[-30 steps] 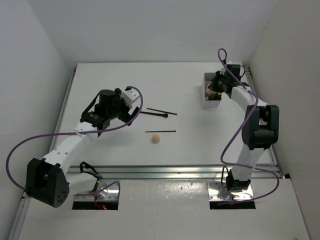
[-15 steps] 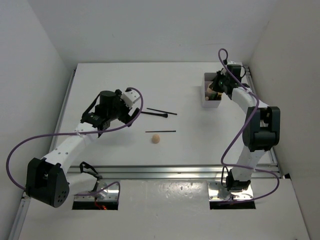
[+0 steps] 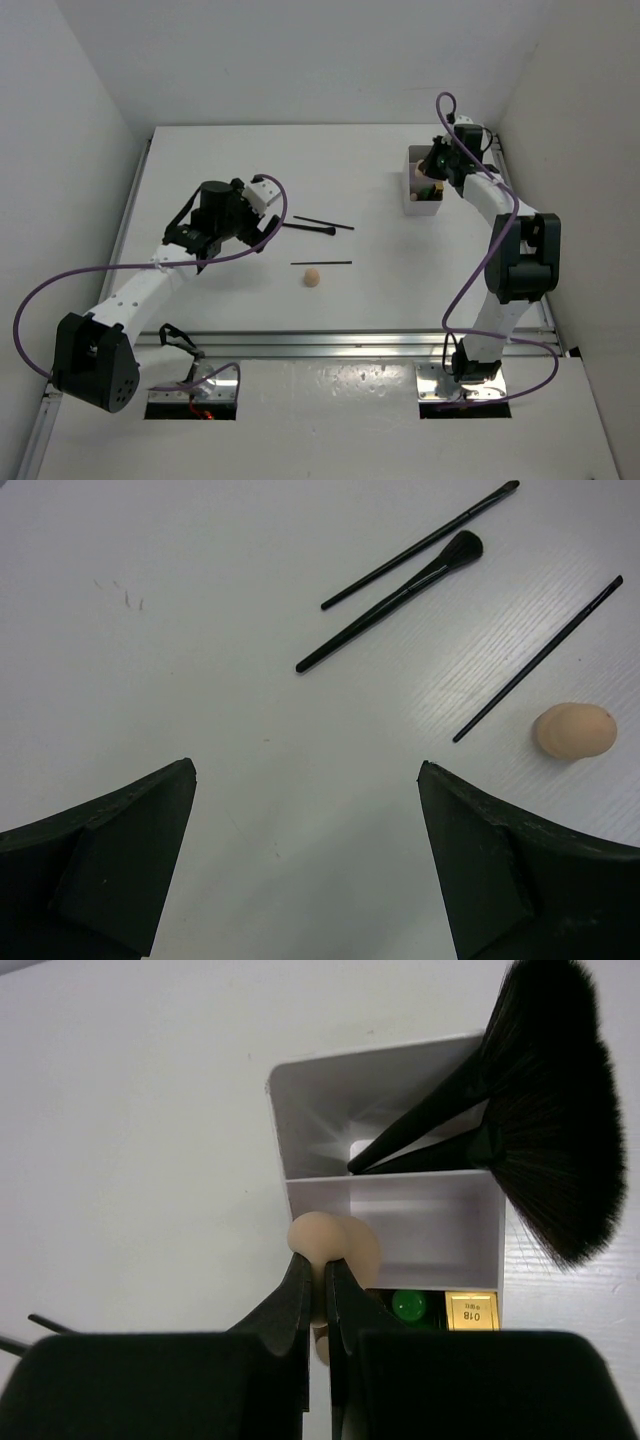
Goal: Organize the makeup
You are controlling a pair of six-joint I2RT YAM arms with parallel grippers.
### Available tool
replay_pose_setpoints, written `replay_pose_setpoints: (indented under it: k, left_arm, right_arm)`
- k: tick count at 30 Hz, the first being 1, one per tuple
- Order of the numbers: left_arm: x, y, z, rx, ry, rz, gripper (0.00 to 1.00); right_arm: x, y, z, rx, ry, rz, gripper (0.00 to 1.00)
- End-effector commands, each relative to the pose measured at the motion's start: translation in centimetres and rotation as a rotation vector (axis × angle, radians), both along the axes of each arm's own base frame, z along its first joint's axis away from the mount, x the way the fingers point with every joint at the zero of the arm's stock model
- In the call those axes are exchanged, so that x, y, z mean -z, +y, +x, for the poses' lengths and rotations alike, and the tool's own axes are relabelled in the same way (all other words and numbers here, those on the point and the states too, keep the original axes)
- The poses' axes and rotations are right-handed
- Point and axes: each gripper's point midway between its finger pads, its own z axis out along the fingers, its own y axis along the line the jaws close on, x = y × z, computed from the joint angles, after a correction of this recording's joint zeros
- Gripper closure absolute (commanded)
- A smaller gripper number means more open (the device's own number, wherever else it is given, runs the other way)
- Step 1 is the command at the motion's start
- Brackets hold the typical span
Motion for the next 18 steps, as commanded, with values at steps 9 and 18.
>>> replay_pose_setpoints:
  k: [9,18]
  left_arm:
    - [-0.7,0.3,1.0,-0.024,-0.029,-0.015,0.01]
    - [-0.7,0.3,1.0,-0.024,-0.029,-0.015,0.01]
  right_arm:
    - [-3.3,0.1,1.7,0.016,-0.078,0.017,1.0]
    - [1.3,0.5,3.0,-0.001,0.0,0.032,1.0]
